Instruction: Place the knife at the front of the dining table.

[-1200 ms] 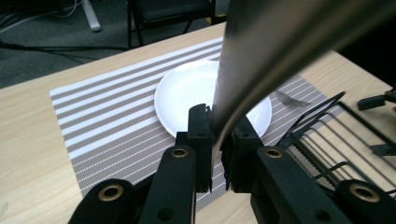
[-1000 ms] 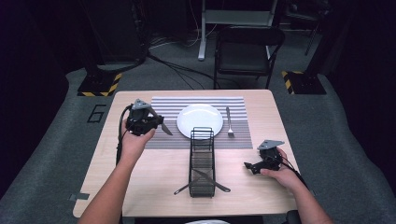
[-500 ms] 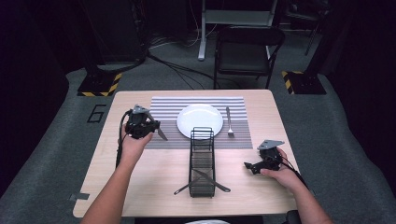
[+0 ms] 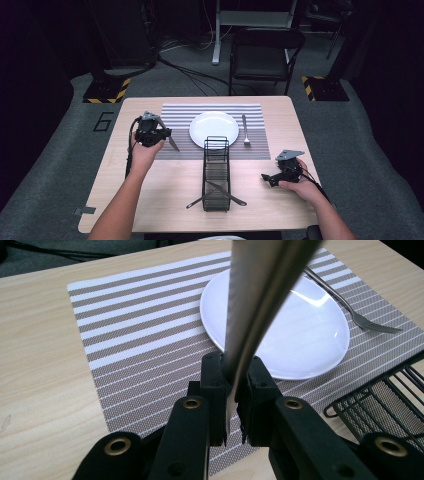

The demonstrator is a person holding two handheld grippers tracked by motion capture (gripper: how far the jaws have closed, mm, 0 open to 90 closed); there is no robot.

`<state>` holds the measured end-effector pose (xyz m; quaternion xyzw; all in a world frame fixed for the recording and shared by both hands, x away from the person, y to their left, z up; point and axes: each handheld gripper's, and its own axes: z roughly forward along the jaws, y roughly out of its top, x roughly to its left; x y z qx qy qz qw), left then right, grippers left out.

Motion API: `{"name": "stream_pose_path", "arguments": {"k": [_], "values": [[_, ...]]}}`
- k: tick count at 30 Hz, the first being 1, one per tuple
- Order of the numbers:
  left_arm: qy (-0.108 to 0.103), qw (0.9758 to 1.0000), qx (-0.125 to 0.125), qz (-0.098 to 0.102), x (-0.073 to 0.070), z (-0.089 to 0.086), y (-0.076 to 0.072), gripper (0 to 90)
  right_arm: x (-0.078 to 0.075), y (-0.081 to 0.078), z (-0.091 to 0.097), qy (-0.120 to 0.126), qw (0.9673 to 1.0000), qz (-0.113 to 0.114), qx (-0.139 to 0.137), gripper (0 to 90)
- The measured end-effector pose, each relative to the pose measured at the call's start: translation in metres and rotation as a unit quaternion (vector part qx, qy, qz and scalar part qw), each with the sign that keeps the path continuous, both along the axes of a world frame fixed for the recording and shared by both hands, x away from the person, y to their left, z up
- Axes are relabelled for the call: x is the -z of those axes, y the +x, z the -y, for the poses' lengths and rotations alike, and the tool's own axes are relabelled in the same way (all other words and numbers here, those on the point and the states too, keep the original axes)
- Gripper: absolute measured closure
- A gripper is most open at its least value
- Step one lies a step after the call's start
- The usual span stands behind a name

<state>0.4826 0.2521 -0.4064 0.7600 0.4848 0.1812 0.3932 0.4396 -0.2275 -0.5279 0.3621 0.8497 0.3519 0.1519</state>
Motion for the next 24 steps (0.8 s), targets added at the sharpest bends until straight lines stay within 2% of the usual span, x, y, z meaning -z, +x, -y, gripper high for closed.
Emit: {"name": "stream_pose_path", "arguments": {"k": [6,17,20,24], "values": [[-0.012,0.9998,-0.007,0.012,0.003,0.003,0.009,82.4,0.0,0.0,0.0,0.0,1.0,0.0,0.0,0.0],[-0.012,0.9997,-0.018,0.011,0.003,0.012,0.026,82.3,0.0,0.0,0.0,0.0,1.0,0.0,0.0,0.0],[-0.022,0.9993,-0.026,0.013,0.006,0.015,0.032,82.4,0.0,0.0,0.0,0.0,1.0,0.0,0.0,0.0],[-0.024,0.9991,-0.032,0.012,0.008,0.018,0.041,82.4,0.0,0.0,0.0,0.001,1.0,-0.001,0.001,0.0]]}}
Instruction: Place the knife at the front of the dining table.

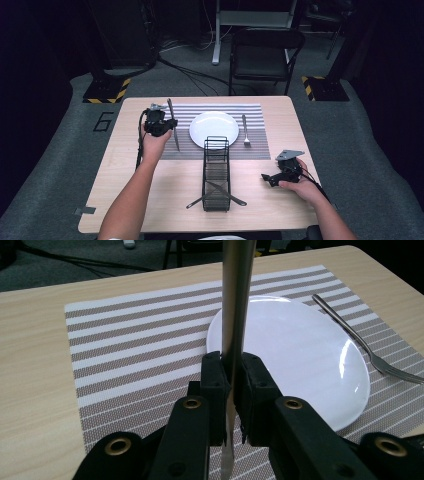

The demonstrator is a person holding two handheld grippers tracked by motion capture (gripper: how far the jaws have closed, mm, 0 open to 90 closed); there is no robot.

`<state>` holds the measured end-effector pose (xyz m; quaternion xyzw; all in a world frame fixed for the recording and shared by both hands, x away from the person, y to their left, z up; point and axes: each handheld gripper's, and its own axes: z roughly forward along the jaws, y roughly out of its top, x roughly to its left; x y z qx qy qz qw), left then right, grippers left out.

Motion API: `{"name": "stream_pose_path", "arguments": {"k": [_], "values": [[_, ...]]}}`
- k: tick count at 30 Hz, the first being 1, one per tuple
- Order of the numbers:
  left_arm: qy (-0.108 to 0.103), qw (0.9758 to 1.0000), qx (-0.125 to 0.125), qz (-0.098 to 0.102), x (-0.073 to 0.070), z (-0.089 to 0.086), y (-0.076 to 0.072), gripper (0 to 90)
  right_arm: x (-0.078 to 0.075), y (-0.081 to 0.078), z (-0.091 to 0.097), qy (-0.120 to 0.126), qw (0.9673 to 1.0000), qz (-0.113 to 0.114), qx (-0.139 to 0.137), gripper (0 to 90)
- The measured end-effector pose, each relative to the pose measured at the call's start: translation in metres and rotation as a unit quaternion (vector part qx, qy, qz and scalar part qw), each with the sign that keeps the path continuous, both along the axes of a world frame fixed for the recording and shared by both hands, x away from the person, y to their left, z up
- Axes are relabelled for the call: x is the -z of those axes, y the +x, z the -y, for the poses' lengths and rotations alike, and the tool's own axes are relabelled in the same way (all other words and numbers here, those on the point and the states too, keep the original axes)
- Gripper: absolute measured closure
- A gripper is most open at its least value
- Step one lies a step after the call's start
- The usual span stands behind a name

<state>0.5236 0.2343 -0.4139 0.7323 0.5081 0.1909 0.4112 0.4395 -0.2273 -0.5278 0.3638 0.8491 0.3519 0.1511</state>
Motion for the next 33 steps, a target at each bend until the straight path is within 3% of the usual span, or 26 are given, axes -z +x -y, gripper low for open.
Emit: {"name": "stream_pose_path", "arguments": {"k": [6,13,22,33], "values": [[-0.004,0.9999,-0.01,0.002,0.004,0.006,0.01,82.4,0.0,0.0,0.0,0.0,1.0,0.0,0.0,0.0],[-0.019,0.9995,-0.013,0.022,0.013,0.01,0.017,82.4,0.0,0.0,0.0,0.0,1.0,0.0,0.0,0.0],[-0.026,0.999,-0.031,0.019,0.019,0.007,0.023,82.4,0.0,0.0,0.0,-0.001,1.0,0.0,-0.001,0.0],[-0.052,0.9969,-0.057,0.018,0.029,0.006,0.032,82.5,0.0,0.0,0.0,0.0,1.0,0.0,0.0,0.0]]}}
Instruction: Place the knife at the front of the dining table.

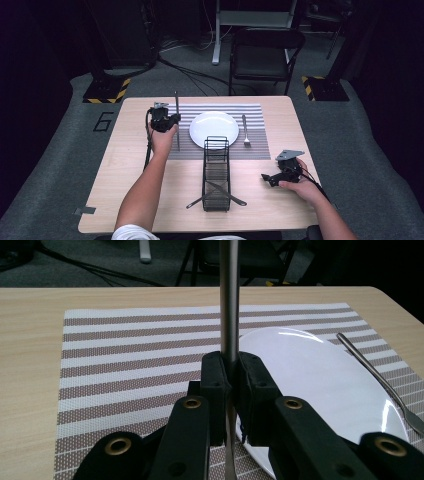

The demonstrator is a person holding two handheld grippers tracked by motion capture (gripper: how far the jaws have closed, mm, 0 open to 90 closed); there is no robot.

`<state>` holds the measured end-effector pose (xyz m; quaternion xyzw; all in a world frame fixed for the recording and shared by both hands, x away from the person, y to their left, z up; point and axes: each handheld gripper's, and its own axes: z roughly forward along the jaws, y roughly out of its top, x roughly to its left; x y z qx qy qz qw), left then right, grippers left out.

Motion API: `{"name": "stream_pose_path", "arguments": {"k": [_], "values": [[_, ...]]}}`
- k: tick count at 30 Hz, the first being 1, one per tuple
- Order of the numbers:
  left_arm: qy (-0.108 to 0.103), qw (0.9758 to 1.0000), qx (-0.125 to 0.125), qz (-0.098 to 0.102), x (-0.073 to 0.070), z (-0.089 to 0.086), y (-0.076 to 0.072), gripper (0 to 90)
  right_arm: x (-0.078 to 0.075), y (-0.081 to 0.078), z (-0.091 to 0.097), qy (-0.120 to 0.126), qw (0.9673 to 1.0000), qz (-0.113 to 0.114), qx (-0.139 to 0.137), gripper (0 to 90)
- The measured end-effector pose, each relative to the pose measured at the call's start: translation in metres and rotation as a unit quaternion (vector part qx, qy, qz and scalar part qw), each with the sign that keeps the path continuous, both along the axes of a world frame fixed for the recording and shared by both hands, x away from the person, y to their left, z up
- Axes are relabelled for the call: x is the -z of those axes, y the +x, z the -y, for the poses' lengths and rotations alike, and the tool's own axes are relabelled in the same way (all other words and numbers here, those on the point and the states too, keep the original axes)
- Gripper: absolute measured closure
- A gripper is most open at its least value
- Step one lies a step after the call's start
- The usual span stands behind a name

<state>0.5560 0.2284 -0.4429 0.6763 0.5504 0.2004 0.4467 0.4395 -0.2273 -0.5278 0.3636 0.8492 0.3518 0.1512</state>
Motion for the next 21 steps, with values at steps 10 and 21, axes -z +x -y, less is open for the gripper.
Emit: {"name": "stream_pose_path", "arguments": {"k": [10,21], "values": [[-0.033,0.9987,-0.031,-0.023,0.026,-0.006,0.014,82.7,0.0,0.0,0.0,0.0,1.0,0.0,0.0,0.0],[-0.044,0.997,-0.056,-0.03,0.035,-0.001,0.019,82.7,0.0,0.0,0.0,0.0,1.0,0.0,0.0,0.0]]}}
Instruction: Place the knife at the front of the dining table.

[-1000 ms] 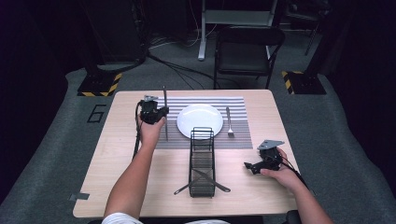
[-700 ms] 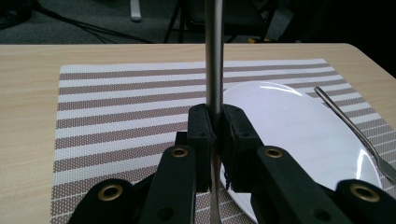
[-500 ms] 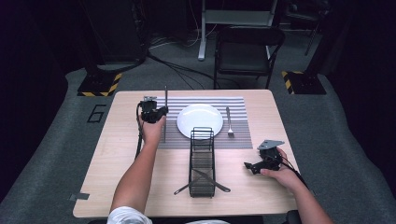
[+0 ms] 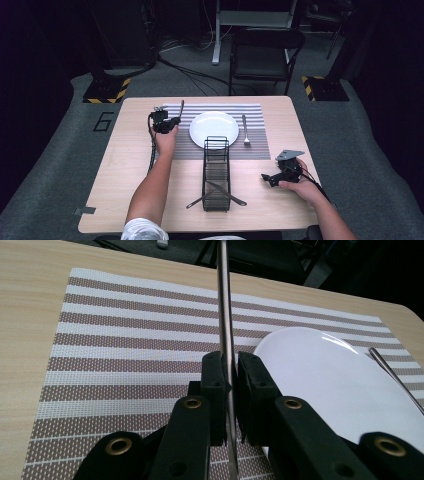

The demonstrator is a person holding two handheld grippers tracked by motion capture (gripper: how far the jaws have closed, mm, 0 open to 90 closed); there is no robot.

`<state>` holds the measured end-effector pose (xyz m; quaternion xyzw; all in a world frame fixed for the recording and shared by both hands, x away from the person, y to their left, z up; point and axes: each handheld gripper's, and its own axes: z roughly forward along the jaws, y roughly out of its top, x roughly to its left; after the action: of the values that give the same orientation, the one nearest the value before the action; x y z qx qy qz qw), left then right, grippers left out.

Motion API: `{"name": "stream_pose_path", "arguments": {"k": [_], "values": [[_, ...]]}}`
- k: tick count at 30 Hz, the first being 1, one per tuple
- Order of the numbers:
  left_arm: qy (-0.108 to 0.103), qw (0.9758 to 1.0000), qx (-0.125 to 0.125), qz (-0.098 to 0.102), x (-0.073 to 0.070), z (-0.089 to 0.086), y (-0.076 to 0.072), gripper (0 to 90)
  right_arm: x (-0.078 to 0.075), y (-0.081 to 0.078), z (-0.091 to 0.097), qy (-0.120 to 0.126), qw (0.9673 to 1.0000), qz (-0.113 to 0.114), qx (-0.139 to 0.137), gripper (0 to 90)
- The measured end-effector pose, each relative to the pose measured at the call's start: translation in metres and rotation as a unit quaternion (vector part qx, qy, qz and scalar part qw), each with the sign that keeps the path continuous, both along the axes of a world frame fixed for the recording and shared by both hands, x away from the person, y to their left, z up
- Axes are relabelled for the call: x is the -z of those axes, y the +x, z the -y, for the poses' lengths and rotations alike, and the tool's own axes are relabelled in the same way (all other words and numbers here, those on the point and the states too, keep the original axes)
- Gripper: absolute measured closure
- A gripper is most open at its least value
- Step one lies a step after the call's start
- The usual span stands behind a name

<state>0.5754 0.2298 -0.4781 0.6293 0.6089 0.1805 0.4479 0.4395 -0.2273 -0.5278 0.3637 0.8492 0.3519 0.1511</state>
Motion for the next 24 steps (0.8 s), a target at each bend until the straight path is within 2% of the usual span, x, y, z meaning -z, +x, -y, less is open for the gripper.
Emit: {"name": "stream_pose_path", "arguments": {"k": [4,8,14,16,19,20,24], "values": [[-0.009,0.9998,-0.017,-0.001,0.002,0.0,0.003,82.7,0.0,0.0,0.0,0.0,1.0,0.0,0.0,0.0],[-0.032,0.999,-0.03,-0.006,0.008,-0.001,0.007,82.7,0.0,0.0,0.0,0.0,1.0,0.0,0.0,0.0],[-0.022,0.9988,-0.041,-0.016,0.016,-0.002,0.012,82.7,0.0,0.0,0.0,0.0,1.0,0.0,0.0,0.0],[-0.023,0.9985,-0.047,-0.016,0.018,-0.003,0.014,82.7,0.0,0.0,0.0,0.0,1.0,0.0,0.0,0.0],[-0.038,0.9975,-0.052,-0.027,0.022,-0.003,0.015,82.6,0.0,0.0,0.0,0.0,1.0,0.0,0.0,0.0],[-0.035,0.9977,-0.054,-0.023,0.024,-0.003,0.016,82.6,0.0,0.0,0.0,0.0,1.0,0.0,0.0,0.0],[-0.027,0.9977,-0.055,-0.03,0.027,0.0,0.017,82.6,0.0,0.0,0.0,0.0,1.0,0.0,-0.001,0.0]]}}
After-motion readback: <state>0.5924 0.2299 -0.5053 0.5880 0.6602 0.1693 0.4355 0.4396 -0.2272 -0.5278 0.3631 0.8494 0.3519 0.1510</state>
